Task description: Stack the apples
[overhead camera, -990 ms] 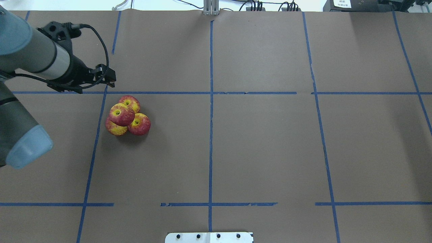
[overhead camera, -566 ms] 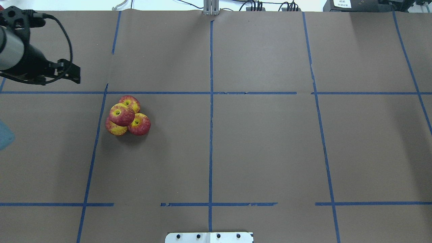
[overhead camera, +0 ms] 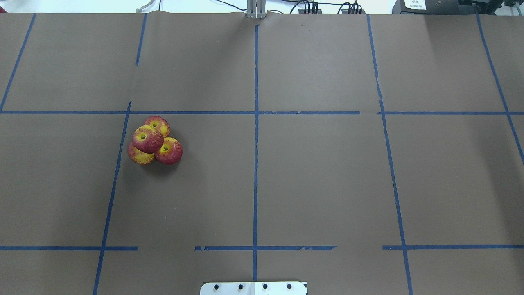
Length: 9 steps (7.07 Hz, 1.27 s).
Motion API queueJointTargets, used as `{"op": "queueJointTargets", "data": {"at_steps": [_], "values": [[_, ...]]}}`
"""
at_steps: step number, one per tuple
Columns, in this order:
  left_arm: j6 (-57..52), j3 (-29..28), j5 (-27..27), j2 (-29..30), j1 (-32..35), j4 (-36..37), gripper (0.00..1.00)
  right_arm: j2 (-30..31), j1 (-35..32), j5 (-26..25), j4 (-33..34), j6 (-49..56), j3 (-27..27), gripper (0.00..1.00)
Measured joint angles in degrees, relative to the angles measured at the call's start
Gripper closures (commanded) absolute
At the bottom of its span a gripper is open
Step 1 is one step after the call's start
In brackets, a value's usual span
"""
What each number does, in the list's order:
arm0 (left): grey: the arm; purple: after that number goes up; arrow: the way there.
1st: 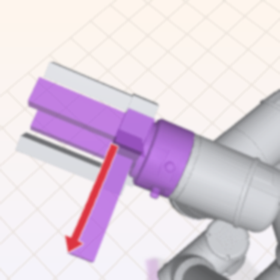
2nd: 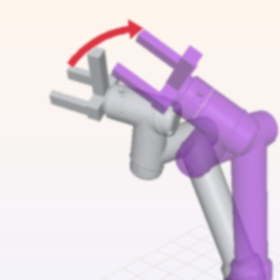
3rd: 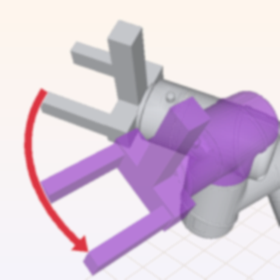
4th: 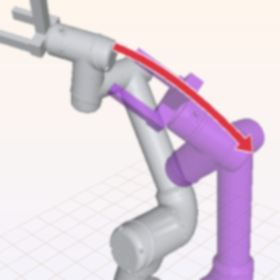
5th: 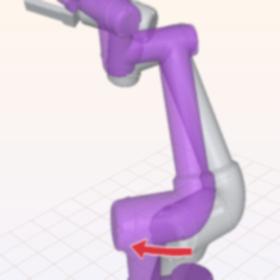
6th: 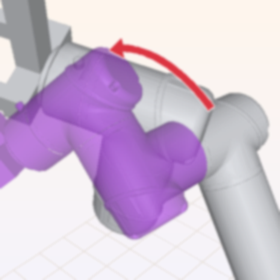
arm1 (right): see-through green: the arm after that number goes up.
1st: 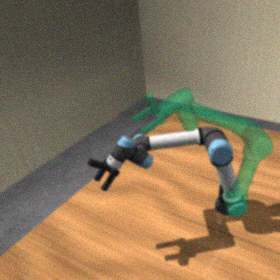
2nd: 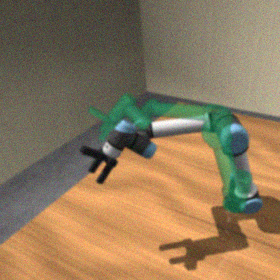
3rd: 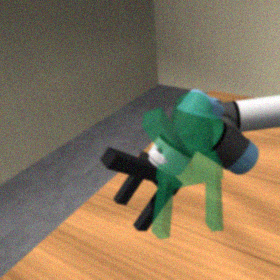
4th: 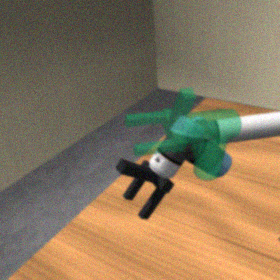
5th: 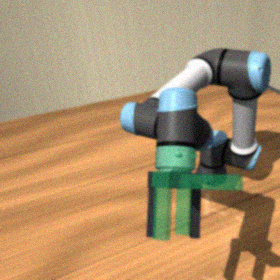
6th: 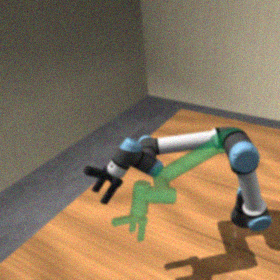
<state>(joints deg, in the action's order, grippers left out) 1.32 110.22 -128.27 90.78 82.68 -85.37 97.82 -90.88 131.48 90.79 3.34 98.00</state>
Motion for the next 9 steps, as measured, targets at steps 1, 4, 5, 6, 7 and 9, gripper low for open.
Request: {"op": "queueJointTargets", "data": {"at_steps": [1, 4, 5, 6, 7, 9], "values": [[-9.2, -4.7, -0.2, -0.7, 6.1, 0.5, 0.0, 0.0, 0.0, 0.0, 0.0, 0.0, 0.0, 0.0], [-20.1, -10.6, -0.4, -1.5, 15.1, 5.9, 0.0, 0.0, 0.0, 0.0, 0.0, 0.1, 0.0, 0.0], [-19.9, -11.0, -0.6, -1.9, 15.3, 6.7, 0.0, 0.0, 0.0, 0.0, 0.0, 0.1, 0.0, 0.0], [-19.8, -11.1, -0.7, -2.3, 15.3, 6.6, 0.0, 0.0, 0.0, 0.0, 0.0, 0.1, 0.0, 0.0], [-19.8, -11.1, -0.8, -2.5, 15.3, 5.9, 0.0, 0.0, 0.0, 0.0, 0.0, 0.1, 0.0, 0.0], [-19.8, -11.0, -0.9, -2.7, 15.2, 4.3, 0.0, 0.0, 0.0, 0.0, 0.0, 0.1, 0.0, 0.0]]}}
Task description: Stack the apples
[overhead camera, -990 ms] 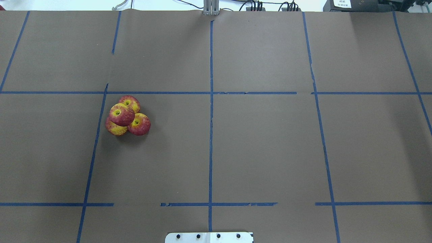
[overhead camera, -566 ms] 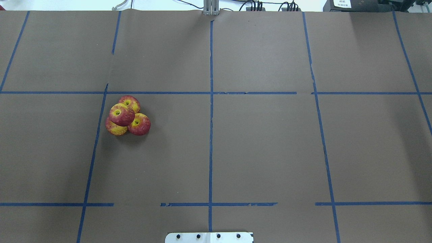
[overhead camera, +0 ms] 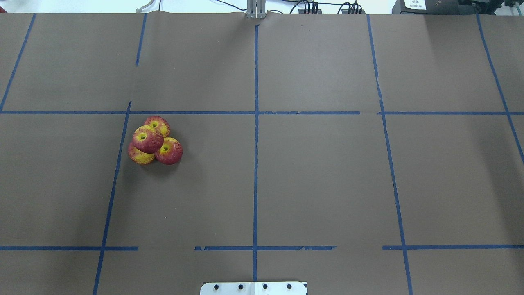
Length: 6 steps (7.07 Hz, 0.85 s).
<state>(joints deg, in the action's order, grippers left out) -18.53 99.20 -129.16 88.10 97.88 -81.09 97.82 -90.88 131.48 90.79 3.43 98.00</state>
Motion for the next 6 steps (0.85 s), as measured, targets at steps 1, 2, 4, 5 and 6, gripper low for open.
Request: {"op": "queueJointTargets", "data": {"at_steps": [1, 2, 4, 5, 6], "values": [[0.0, 0.0, -0.1, 0.0, -0.1, -1.8, 0.0, 0.0, 0.0, 0.0, 0.0, 0.0, 0.0, 0.0], [-0.1, 0.1, -1.2, 0.0, -0.4, -3.6, 0.0, 0.0, 0.0, 0.0, 0.0, 0.0, 0.0, 0.0], [0.0, 0.0, -3.7, 0.0, -1.2, -4.7, 0.0, 0.0, 0.0, 0.0, 0.0, 0.0, 0.0, 0.0], [0.0, -0.2, -4.0, 0.0, -1.3, -4.9, 0.0, 0.0, 0.0, 0.0, 0.0, 0.0, 0.0, 0.0], [0.0, -0.3, -4.1, 0.1, -1.3, -4.9, 0.0, 0.0, 0.0, 0.0, 0.0, 0.0, 0.0, 0.0]]}}
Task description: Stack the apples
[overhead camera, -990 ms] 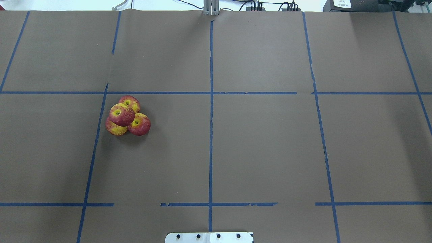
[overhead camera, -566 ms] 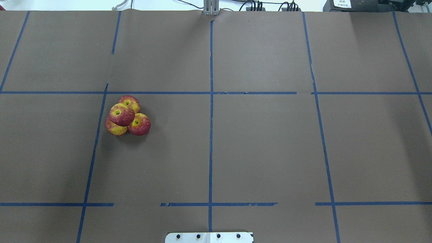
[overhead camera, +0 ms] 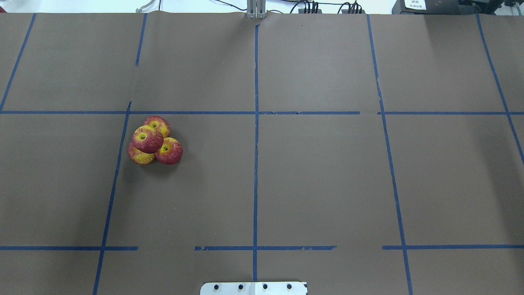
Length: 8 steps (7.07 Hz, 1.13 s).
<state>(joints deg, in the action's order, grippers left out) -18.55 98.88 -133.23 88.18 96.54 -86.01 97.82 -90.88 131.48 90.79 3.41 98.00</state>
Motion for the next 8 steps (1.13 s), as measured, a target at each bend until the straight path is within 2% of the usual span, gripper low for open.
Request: {"op": "queueJointTargets", "data": {"at_steps": [8], "values": [[0.0, -0.5, 0.2, 0.7, -1.2, -0.1, 0.0, 0.0, 0.0, 0.0, 0.0, 0.0, 0.0, 0.0]]}}
